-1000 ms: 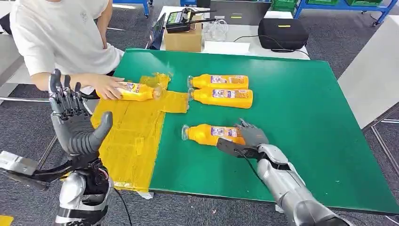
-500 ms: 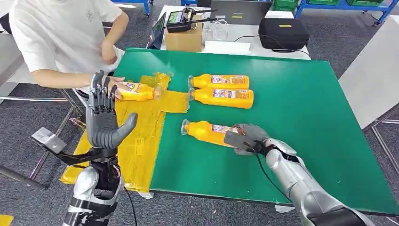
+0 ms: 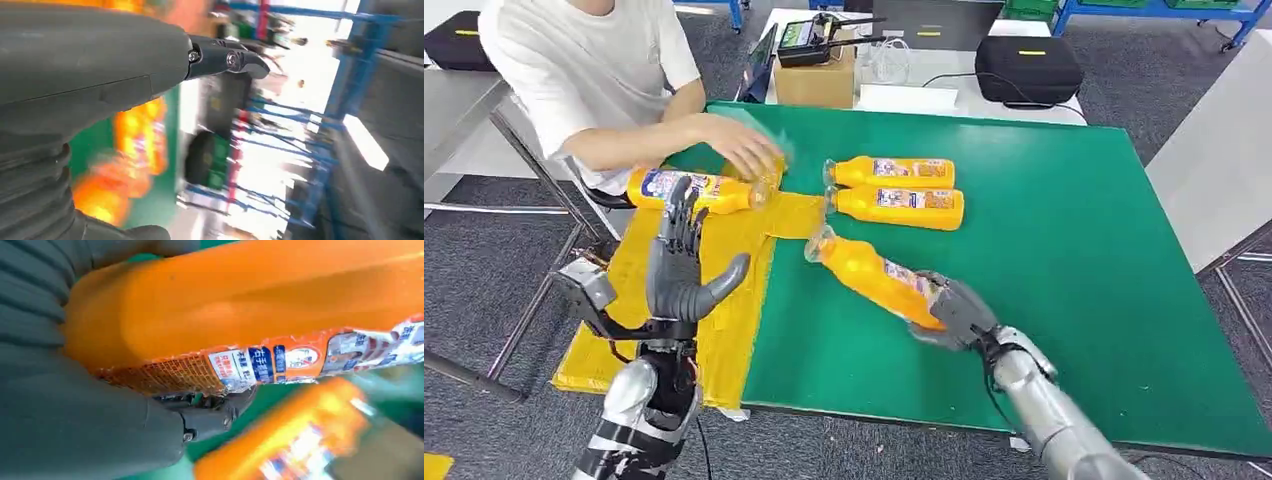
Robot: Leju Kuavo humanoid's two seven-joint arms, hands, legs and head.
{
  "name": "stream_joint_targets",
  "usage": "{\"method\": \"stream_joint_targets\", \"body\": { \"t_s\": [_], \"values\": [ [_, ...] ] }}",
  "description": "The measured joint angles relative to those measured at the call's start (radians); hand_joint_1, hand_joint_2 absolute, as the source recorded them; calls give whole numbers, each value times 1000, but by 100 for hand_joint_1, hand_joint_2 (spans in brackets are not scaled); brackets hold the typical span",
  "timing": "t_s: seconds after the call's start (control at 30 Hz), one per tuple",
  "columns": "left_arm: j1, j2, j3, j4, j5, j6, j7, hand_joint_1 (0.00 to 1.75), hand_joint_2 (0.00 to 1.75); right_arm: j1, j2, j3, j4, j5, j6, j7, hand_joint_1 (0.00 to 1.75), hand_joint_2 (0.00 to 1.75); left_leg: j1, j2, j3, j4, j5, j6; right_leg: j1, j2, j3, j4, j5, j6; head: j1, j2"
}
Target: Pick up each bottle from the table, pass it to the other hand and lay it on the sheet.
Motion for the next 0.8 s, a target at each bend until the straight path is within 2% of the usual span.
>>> {"method": "stream_joint_targets", "body": {
  "t_s": [0.07, 0.17, 0.3, 0.4, 0.5, 0.63, 0.8],
  "values": [
    [17, -3, -30, 45, -65, 45, -20, 0, 175, 80, 28, -33, -148, -76, -60, -19, 175, 175, 0, -2, -3, 0, 0, 0, 0, -2, -3, 0, 0, 0, 0, 0],
    [42, -7, -101, 117, -142, 10, -90, 0, 175, 160, 61, -62, -343, -150, -88, -45, 175, 175, 0, -2, -7, 0, 0, 0, 0, -3, -6, 0, 0, 0, 0, 0],
    [60, -6, -172, 172, -173, -5, -120, 0, 175, 212, 78, -76, -481, -168, -90, -54, 175, 175, -1, -1, -9, 0, 0, 0, -1, -2, -8, -1, 0, 0, 0, 0],
    [61, -2, -191, 191, -205, -29, -121, 0, 175, 232, 85, -81, -527, -178, -89, -71, 175, 175, -1, -2, -9, 0, 0, 0, -1, -3, -8, -2, 0, 0, 0, 0],
    [73, 6, -226, 214, -212, -157, -124, 0, 175, 243, 98, -82, -559, -174, -63, -98, 175, 175, 0, -1, -9, 0, 0, 0, 0, -3, -8, -1, 0, 0, 0, 0],
    [89, 3, -251, 231, -197, -236, -170, 0, 175, 245, 110, -47, -567, -124, -36, -98, 175, 175, 0, -1, -10, -1, 0, 0, 0, -3, -8, -1, 0, 0, 1, 0],
    [91, 0, -266, 216, -205, -260, -216, 0, 175, 226, 111, 35, -510, -47, 54, -140, 175, 175, 0, -2, -10, -1, 0, 0, 0, -3, -8, -1, 0, 0, 0, 0]
  ]
}}
